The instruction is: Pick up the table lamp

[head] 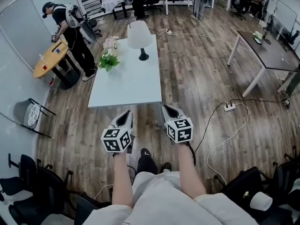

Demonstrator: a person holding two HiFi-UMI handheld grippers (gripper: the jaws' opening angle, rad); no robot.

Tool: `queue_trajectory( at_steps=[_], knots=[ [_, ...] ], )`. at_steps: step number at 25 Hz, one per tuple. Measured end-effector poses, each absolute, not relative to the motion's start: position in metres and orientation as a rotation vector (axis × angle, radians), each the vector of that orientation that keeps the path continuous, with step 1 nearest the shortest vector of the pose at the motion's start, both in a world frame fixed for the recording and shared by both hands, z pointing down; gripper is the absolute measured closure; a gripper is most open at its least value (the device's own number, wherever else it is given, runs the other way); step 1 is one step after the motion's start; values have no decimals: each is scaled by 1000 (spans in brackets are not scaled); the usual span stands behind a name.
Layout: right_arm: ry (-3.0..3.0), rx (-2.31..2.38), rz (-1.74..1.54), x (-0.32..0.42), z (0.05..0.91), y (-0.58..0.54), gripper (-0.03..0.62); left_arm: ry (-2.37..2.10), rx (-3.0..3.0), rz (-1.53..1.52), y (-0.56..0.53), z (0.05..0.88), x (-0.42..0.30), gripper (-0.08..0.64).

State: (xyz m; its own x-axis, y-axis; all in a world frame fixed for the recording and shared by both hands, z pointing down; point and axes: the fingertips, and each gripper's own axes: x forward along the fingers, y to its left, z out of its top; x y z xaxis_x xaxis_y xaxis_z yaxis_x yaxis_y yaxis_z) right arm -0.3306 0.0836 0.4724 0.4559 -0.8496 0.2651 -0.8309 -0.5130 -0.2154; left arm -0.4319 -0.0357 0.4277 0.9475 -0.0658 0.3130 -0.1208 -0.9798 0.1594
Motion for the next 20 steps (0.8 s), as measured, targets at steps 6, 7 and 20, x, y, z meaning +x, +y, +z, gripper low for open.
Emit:
queue_trajectory(
  at_steps=[6, 7, 20],
  knots=[
    [1463, -2643, -529, -312, 479, 100, 568, -143, 2935, 427, -42, 427, -407, 560],
    [1451, -2647, -528, -306, 480, 102, 568, -138, 2935, 425, -43, 427, -401, 560],
    [1349, -2700, -572, -218, 491, 134, 568, -15, 2925, 437, -33, 436, -293, 560]
  ],
)
